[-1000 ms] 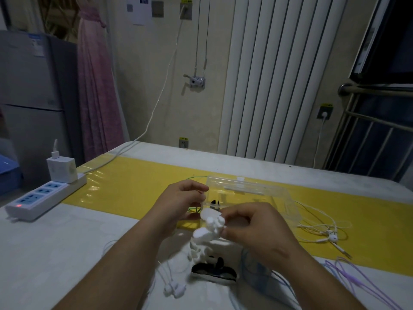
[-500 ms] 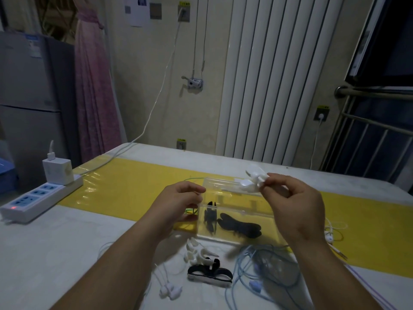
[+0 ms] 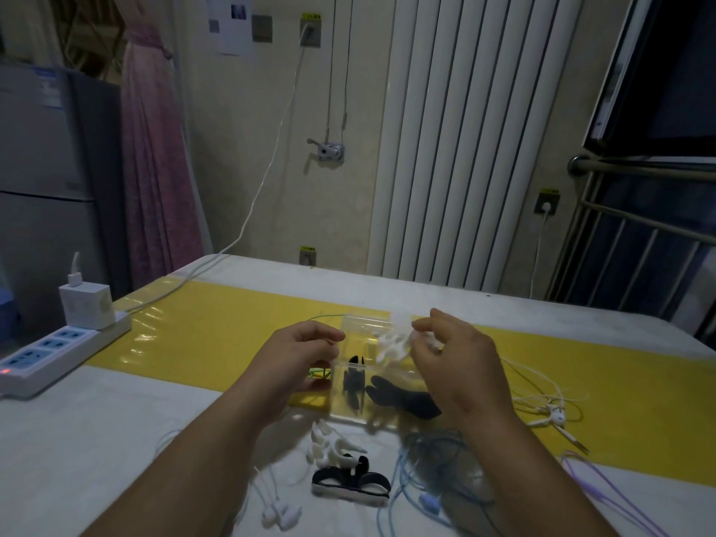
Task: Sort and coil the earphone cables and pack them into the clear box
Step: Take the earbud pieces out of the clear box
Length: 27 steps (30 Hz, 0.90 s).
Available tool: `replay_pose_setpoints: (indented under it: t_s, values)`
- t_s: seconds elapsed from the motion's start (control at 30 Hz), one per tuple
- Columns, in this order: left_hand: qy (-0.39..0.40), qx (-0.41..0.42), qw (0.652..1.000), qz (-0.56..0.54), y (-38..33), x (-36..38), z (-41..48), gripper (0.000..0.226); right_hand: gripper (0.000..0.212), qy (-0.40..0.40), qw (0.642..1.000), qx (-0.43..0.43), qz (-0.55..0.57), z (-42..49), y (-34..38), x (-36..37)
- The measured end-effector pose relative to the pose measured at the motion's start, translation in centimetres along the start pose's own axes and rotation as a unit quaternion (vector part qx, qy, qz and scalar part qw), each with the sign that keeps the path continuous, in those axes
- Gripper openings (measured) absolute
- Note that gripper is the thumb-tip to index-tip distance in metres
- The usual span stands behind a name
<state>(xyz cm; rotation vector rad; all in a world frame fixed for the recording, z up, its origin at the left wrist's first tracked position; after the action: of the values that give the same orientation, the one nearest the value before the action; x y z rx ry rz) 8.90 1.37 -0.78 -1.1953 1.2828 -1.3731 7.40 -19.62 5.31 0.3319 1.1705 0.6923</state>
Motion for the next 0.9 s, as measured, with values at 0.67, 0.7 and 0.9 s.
replay_pose_setpoints:
  t_s: [0.67,0.7,0.9]
  values:
    - [0.016,0.006,1.000,0.011,0.0,0.1,0.0,0.017,0.018,0.262,0.953,-0.151,0.005,-3.4,2.3,6.1]
    - [0.017,0.006,1.000,0.010,0.0,0.1,0.0,0.017,0.026,0.289,0.948,-0.135,0.014,-3.4,2.1,6.6]
    - [0.012,0.010,1.000,0.014,0.0,-0.1,-0.1,0.017,0.077,0.435,0.896,-0.092,-0.005,-4.9,2.1,8.9]
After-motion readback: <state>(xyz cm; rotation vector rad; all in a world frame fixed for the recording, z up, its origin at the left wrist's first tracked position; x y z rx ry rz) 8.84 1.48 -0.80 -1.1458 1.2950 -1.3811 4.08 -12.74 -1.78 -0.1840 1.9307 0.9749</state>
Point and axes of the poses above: each hand's wrist, its own z-axis towards the middle knuckle, its own x-axis out of the palm, y = z × x, the point moved 8 cm from there along z, towards the middle knuckle, and after that the axes turned 12 degrees about y, right-handed, at the moved point
